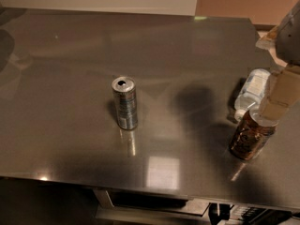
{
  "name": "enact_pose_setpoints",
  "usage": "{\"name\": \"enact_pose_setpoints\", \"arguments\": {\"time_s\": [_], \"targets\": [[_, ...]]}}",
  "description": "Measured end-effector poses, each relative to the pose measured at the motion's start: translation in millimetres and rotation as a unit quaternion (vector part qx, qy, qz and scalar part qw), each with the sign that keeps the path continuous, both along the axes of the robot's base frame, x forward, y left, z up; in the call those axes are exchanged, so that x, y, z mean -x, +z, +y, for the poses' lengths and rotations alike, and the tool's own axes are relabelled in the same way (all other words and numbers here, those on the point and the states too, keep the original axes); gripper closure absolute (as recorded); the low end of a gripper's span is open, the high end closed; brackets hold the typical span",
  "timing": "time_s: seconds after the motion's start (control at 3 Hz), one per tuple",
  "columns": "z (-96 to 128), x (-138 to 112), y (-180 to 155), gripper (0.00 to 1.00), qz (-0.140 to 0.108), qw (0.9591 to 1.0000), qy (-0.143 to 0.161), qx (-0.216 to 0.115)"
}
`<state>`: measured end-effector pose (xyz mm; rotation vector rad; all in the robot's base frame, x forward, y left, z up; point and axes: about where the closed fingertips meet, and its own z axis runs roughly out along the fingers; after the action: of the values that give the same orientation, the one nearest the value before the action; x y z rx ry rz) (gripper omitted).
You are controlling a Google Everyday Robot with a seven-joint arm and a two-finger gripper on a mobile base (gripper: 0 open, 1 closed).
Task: Move orange can near redbull can
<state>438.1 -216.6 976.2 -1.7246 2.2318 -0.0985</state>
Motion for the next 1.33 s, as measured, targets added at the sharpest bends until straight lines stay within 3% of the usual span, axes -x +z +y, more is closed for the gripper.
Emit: {"name": "enact_pose_setpoints", "arguments": {"time_s": [0.67, 1.33], "targets": [[-5, 2, -2, 0.0, 0.008, 0.9998, -0.002, -0.017], [-16, 20, -41, 0.0, 0.044, 0.9977, 0.007, -0.051]]}}
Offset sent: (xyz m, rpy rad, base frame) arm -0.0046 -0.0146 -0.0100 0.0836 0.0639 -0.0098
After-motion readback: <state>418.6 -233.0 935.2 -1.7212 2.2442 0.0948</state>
